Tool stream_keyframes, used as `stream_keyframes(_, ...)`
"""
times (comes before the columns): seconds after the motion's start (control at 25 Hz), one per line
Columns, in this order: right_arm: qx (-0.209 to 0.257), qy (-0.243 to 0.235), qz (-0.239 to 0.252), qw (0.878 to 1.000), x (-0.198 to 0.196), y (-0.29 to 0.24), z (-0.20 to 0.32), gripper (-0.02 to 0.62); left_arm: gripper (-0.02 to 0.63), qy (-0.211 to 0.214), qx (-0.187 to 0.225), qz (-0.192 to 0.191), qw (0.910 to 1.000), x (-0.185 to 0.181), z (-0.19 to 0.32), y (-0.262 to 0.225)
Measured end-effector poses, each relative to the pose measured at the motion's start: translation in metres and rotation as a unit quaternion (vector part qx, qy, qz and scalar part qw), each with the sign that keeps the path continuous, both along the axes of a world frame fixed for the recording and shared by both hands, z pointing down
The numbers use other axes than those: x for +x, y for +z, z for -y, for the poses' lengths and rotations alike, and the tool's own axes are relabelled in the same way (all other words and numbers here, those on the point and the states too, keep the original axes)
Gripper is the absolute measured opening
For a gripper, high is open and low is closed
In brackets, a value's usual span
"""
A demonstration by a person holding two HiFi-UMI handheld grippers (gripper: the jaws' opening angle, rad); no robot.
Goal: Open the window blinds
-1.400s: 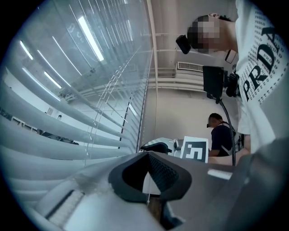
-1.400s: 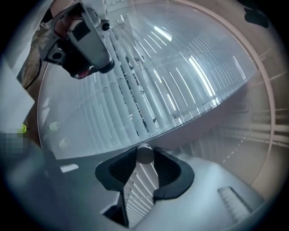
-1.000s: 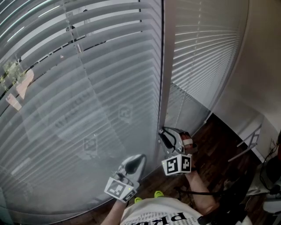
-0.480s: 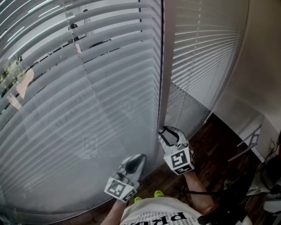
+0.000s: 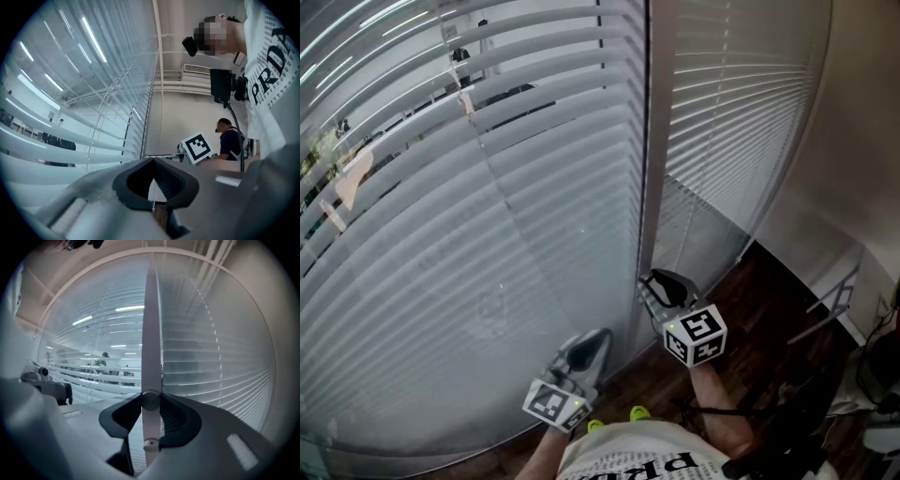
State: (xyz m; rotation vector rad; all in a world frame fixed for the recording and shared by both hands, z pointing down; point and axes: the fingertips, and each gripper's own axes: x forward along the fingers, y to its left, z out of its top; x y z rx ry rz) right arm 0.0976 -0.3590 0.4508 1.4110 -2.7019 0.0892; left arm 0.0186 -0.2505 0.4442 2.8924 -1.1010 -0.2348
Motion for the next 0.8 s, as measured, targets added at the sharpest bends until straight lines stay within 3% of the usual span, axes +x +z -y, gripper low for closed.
stream_keyframes(0.52, 0.008, 0.006, -0.012, 1.000, -0.001, 0.000, 0.003, 0.130, -0.008, 0.004, 0.001, -0.003, 1.0000, 0.000, 0.000, 0.000)
stream_keyframes(0.68, 0.043, -0.003, -0.099, 0.994, -0.002, 0.000, -0.002, 0.130, -0.008, 0.008, 0.002, -0.003, 1.0000, 0.001, -0.001, -0.001)
stream_keyframes(0.8, 0.088, -0.011, -0.204, 0.975, -0.005, -0.003, -0.008, 0.132, -0.008, 0.008, 0.004, -0.004, 0.9999, 0.001, 0.000, -0.001)
